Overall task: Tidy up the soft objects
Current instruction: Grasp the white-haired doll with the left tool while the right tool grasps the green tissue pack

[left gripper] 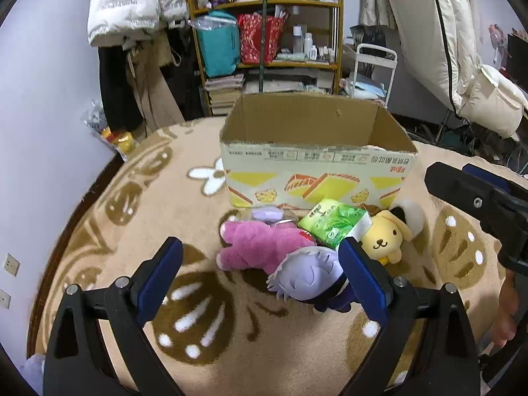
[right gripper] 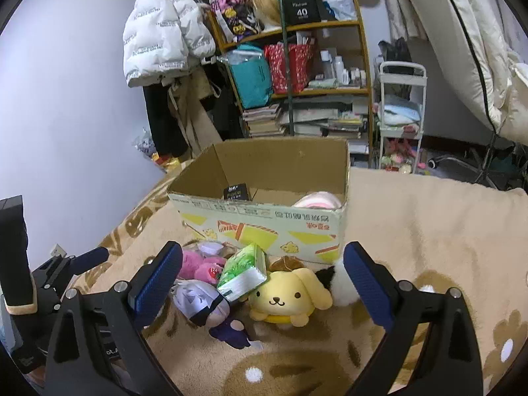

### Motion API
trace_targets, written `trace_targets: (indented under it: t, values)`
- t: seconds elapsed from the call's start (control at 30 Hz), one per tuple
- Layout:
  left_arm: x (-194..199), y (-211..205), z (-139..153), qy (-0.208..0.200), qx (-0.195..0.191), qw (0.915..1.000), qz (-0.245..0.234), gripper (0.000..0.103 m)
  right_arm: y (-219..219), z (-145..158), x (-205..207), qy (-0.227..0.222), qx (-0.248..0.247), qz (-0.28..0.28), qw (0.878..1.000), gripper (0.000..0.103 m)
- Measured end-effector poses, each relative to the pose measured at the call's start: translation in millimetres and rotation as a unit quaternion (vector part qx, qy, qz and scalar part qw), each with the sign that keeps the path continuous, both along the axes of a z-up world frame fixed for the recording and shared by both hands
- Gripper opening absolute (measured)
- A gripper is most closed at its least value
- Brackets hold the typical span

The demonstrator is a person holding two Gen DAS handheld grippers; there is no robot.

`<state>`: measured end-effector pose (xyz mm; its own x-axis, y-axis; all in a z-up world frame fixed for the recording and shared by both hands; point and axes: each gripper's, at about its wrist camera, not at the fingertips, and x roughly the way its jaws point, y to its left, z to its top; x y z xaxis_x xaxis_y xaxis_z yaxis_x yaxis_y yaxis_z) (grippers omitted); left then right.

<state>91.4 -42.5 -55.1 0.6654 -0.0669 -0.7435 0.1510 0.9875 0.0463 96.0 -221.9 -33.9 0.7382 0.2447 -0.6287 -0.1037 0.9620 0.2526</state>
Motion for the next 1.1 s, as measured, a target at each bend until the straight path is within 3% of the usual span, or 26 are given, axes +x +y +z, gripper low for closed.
trace_targets:
  t: [0.47, 0.63, 1.1]
  values:
    - [24, -9, -33, 0.073, -0.043, 0.9964, -0.012, 0.094, 12, -35, 39, 0.067, 0.004, 0.028, 0.997, 0.102]
    - [30, -13, -45, 0.093, -0.041, 0.9947, -0.014, 0.094, 18, -46, 49, 0.09, 0.004, 0.041, 0.995, 0.101]
    - [50, -12, -75, 0.152, -0.095, 0.9838, -0.004, 0.093, 36, -86, 76, 0.172, 0.014, 0.096, 0.98, 0.059]
